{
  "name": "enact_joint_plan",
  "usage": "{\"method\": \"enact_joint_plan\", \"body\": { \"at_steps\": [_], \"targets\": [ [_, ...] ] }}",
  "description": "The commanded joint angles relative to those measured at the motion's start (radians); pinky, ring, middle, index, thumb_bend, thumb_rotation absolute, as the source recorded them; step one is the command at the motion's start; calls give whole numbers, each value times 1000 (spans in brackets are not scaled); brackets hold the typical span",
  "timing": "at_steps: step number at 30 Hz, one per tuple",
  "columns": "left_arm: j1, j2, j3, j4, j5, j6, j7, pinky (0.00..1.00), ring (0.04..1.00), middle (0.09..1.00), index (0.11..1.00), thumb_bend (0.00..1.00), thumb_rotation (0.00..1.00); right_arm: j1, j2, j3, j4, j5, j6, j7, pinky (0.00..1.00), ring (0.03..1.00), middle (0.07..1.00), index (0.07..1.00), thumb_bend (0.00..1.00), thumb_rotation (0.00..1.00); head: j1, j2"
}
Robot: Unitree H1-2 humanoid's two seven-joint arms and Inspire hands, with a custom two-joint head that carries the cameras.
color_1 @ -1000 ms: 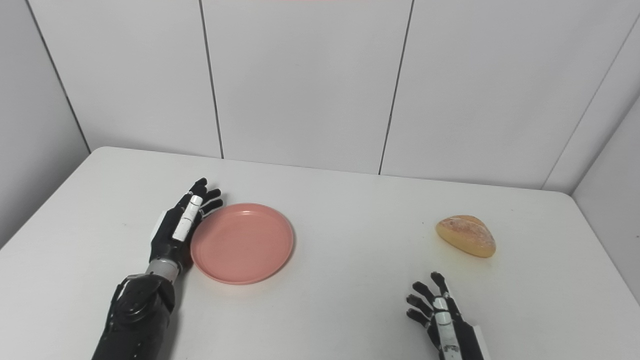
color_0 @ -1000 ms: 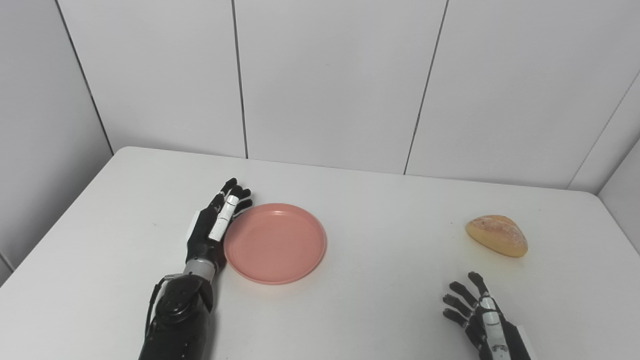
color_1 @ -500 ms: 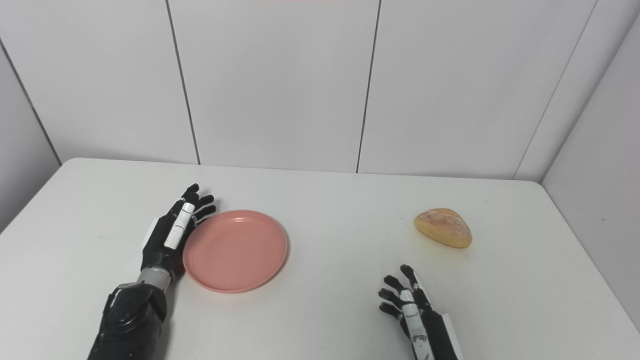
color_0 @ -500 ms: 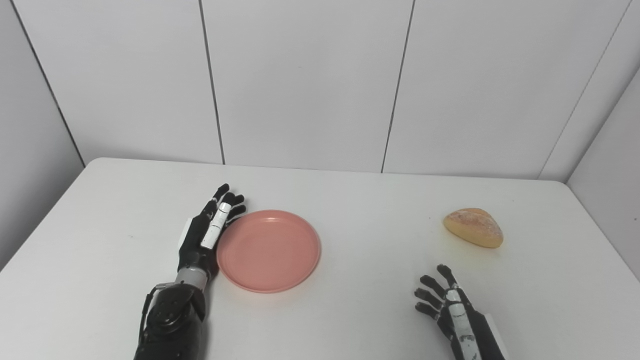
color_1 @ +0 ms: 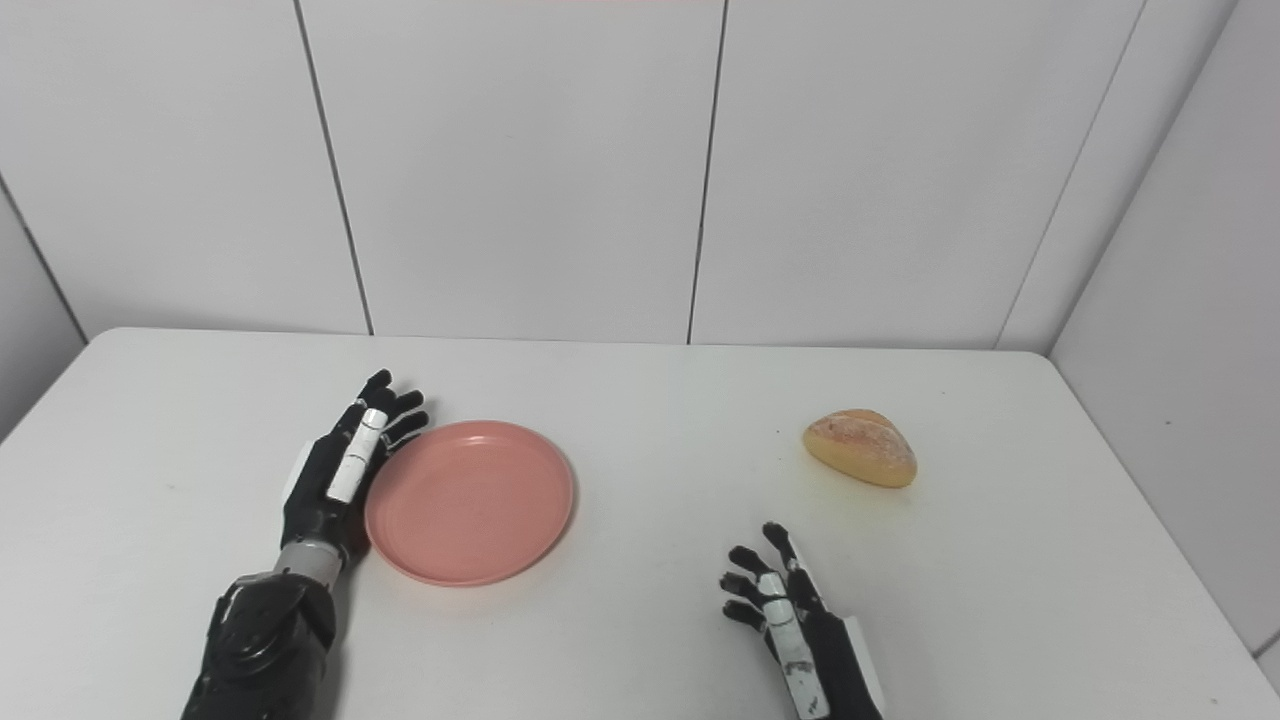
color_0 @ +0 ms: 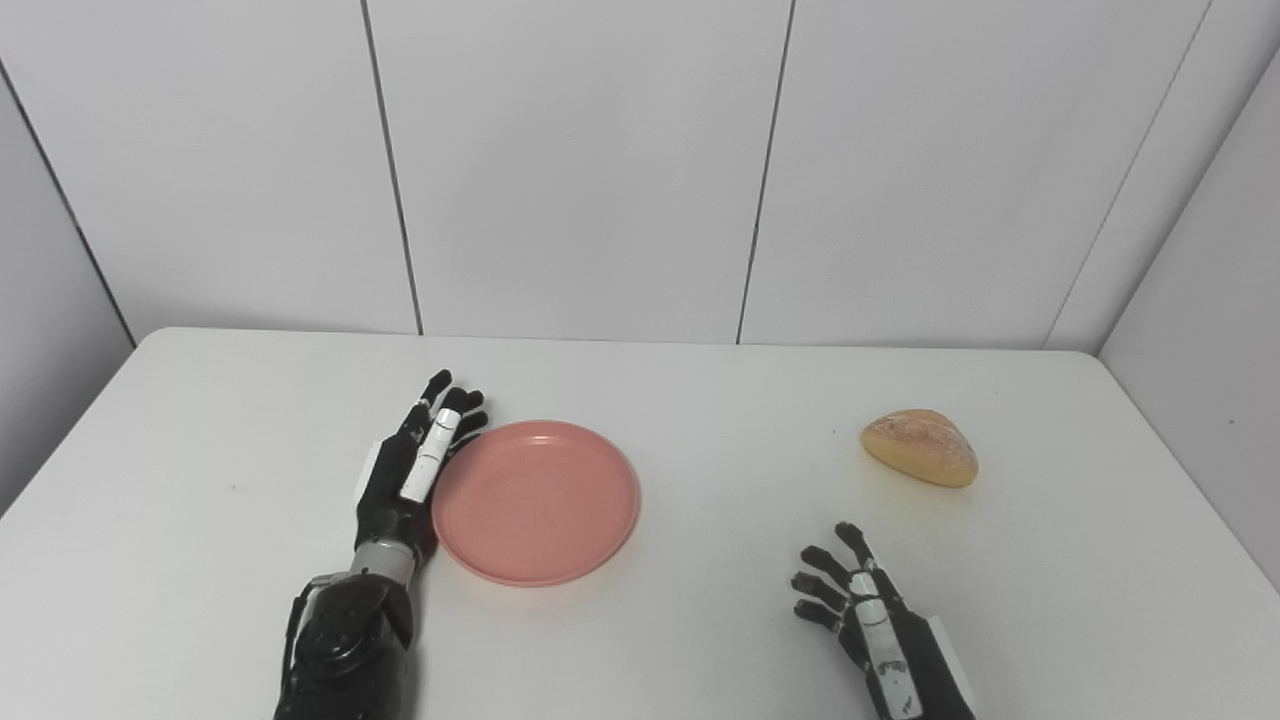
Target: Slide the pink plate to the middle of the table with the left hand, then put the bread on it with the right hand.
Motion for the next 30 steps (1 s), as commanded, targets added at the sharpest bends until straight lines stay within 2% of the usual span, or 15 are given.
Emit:
{"method": "enact_joint_plan", "body": {
  "at_steps": [1,9,17,30],
  "targets": [
    [-6,-17,-1,16,-11,15,0,813,824,828,910,816,707,0,16,35,24,-5,2,30,756,802,840,947,816,921,-17,1],
    [-4,-38,0,23,-17,15,-10,803,814,812,911,801,703,-9,23,56,40,-29,-12,24,763,810,856,956,820,945,-41,-5],
    [2,-55,-8,23,-9,15,-11,804,809,819,966,813,685,-10,21,57,42,-32,-16,27,771,816,860,959,828,947,-29,-2],
    [-12,-64,-29,33,-6,18,-23,818,807,822,968,815,687,-7,14,58,32,-33,-13,27,756,815,857,962,809,948,-19,0]
  ]
}}
